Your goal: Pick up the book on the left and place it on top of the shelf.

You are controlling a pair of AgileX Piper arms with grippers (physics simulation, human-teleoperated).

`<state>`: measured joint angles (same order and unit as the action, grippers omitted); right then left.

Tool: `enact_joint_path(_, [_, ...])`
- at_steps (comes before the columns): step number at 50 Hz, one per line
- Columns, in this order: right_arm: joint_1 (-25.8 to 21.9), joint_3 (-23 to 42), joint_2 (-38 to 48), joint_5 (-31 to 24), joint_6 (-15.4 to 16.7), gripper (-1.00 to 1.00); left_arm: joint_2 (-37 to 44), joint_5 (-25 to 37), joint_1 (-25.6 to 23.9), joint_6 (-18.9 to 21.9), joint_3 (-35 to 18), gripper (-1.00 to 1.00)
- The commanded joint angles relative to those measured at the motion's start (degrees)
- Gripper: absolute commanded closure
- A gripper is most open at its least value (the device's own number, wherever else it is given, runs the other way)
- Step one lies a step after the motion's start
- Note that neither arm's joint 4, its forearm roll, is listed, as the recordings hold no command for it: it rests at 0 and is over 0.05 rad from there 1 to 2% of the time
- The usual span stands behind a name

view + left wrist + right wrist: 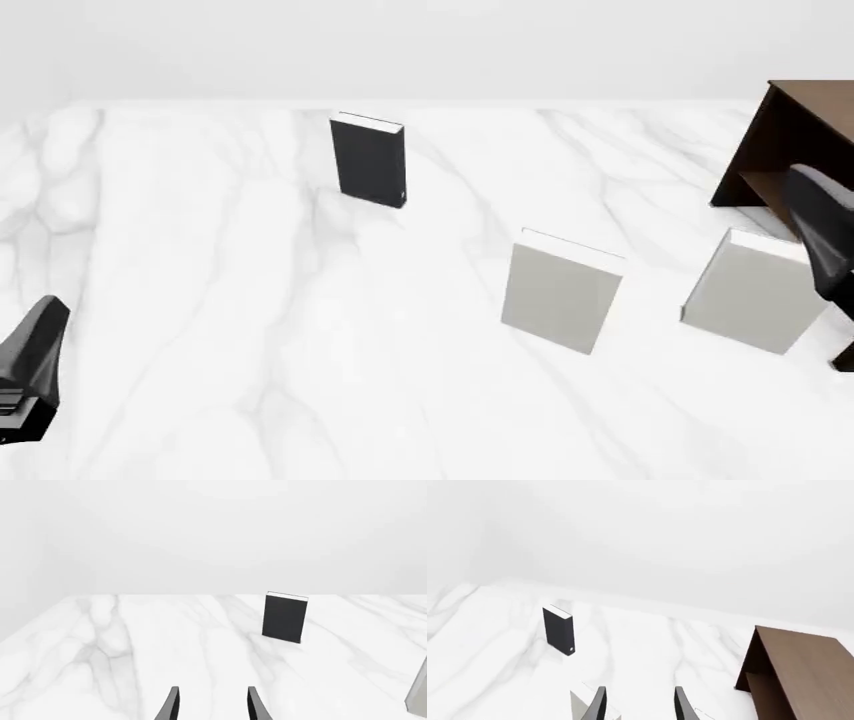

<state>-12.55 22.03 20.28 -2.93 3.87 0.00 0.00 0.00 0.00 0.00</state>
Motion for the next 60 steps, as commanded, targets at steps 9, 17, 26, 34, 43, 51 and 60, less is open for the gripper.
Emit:
enact_joint_path(9, [-7.45,7.27,19.21,7.82,4.23,-1.0,0.0,0.0,0.0,0.0,0.0,-1.0])
enact_joint_path(17, [-9.89,8.23,27.39,13.54,3.86,-1.0,0.0,0.0,0.0,0.0,0.0,-1.0])
enact_joint_path(26, [-12.11,11.19,35.94,15.76,3.87,-1.0,0.0,0.0,0.0,0.0,0.0,-1.0])
enact_joint_path(34, [-12.71,13.17,39.82,16.32,3.83,-1.0,0.0,0.0,0.0,0.0,0.0,-1.0])
enact_joint_path(43, [-13.8,16.03,43.04,15.9,1.62,-1.0,0.0,0.0,0.0,0.0,0.0,-1.0])
enact_joint_path(51, [-15.42,17.1,46.37,17.24,-0.25,-1.0,0.0,0.0,0.0,0.0,0.0,-1.0])
enact_joint_path(60, [-16.61,19.36,50.13,17.94,-0.3,-1.0,0.0,0.0,0.0,0.0,0.0,-1.0])
